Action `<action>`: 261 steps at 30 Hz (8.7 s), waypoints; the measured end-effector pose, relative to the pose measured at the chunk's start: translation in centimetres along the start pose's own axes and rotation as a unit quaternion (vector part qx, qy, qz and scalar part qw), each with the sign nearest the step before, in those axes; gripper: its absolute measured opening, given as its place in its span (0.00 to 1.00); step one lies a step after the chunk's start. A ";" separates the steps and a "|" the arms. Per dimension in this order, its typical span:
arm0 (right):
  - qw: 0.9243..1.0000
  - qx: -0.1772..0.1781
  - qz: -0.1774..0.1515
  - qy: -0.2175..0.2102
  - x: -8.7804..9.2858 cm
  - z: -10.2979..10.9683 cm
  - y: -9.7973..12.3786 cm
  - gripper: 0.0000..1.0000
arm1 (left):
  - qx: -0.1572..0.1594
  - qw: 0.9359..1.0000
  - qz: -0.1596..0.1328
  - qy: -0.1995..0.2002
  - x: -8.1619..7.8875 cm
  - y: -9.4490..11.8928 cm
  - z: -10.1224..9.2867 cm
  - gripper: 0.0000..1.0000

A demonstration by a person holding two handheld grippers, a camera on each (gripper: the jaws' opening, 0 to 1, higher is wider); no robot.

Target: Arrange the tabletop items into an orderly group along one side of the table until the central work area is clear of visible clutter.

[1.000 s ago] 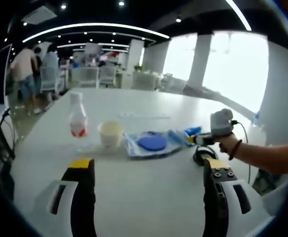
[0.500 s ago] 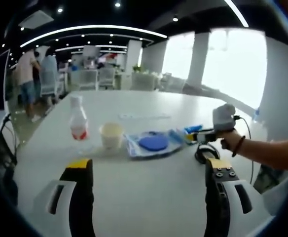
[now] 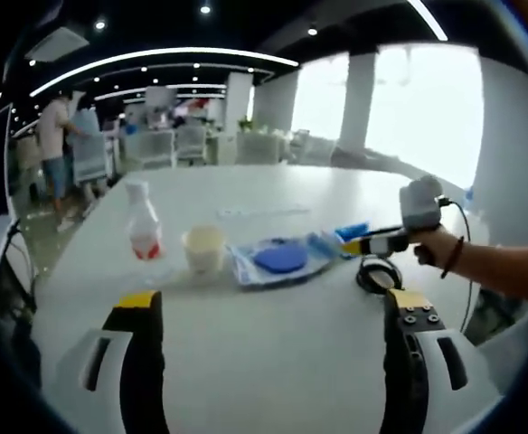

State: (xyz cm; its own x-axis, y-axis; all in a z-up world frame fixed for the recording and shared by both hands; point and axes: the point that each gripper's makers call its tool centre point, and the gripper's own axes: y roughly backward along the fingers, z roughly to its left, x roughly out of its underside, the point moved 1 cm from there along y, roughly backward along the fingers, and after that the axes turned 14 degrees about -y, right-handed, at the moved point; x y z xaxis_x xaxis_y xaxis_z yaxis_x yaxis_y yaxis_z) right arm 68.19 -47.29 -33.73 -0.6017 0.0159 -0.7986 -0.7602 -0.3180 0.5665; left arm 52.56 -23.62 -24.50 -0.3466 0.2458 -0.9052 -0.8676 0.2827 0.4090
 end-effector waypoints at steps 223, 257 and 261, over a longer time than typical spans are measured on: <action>0.986 -0.150 -0.038 0.054 4.5 7.3 22.8 1.00 | -0.018 0.998 0.030 -0.051 3.5 10.7 1.7 1.00; 0.986 -0.162 -0.035 0.011 3.8 6.6 22.7 1.00 | -0.017 0.998 0.039 -0.051 3.7 10.9 1.7 1.00; 0.987 -0.158 -0.027 0.022 4.2 6.6 22.8 1.00 | -0.017 0.998 0.036 -0.050 3.7 11.0 1.7 1.00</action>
State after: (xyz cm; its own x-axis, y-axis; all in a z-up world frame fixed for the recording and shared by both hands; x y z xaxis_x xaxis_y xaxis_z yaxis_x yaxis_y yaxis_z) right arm 46.72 -48.21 -22.88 -0.5460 0.0023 -0.8378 -0.6724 -0.5977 0.4366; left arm 42.35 -18.05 -23.14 -0.3731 0.3572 -0.8563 -0.8534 0.2300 0.4678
